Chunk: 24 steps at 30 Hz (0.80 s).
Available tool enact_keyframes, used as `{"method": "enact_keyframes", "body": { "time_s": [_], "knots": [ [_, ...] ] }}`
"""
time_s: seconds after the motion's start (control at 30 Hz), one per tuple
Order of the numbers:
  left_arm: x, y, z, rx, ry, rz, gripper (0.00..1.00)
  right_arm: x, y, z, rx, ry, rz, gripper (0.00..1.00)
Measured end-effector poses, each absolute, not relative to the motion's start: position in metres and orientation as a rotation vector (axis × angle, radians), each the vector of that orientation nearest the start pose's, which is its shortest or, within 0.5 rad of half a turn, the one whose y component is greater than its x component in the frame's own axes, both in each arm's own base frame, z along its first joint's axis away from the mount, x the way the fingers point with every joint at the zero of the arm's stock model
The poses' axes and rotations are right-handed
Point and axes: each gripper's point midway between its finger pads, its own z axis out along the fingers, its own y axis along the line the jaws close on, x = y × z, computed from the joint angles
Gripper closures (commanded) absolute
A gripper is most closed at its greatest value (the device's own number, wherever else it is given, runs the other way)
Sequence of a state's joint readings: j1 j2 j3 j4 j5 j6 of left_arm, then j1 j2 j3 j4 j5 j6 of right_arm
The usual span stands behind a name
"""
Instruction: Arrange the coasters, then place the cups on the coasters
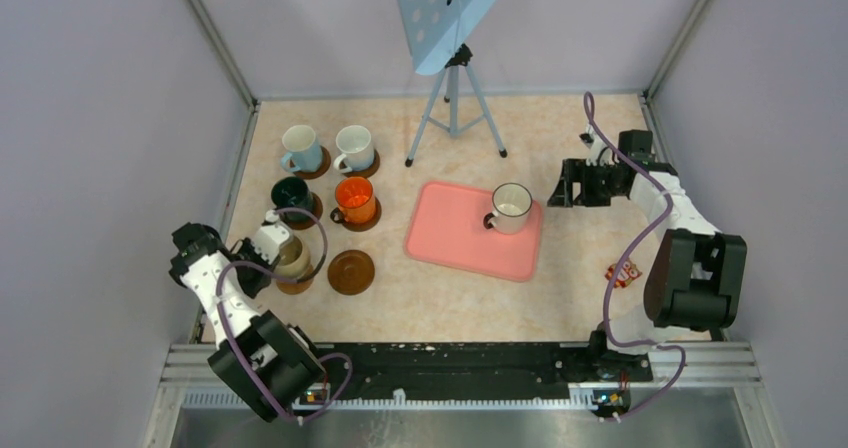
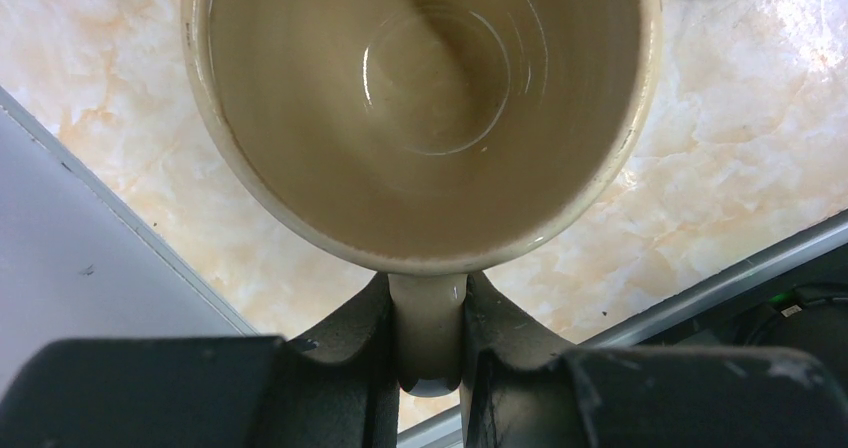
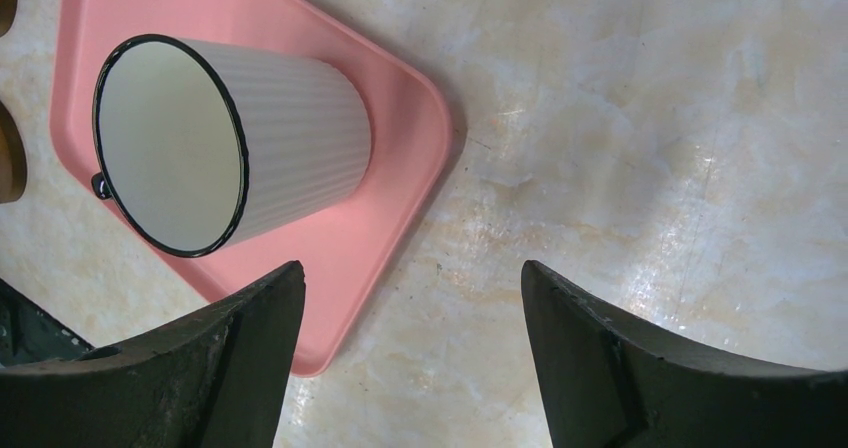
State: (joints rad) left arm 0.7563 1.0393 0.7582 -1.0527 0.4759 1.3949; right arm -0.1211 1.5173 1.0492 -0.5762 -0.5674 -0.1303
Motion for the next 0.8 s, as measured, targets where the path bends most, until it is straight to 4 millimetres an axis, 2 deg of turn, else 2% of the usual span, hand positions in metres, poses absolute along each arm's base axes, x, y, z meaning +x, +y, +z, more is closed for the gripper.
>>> {"method": "enact_keyframes", "body": {
  "time_s": [0.53,0.7,0.8],
  "knots": [
    [0.16,0.101,0.065,0.947,2.497,-0.065,1.0,0.337,0.049,0.108,-0.207,2.475,0.623,0.22],
    [0.163,0.103,0.064,0.962,2.483,-0.047,0.7,0.337,0.049,0.108,-0.206,2.475,0.623,0.22],
    [0.163,0.104,0.063,0.975,2.478,-0.04,0.64,0.337,0.048,0.108,-0.206,2.475,0.623,0.22]
  ]
}}
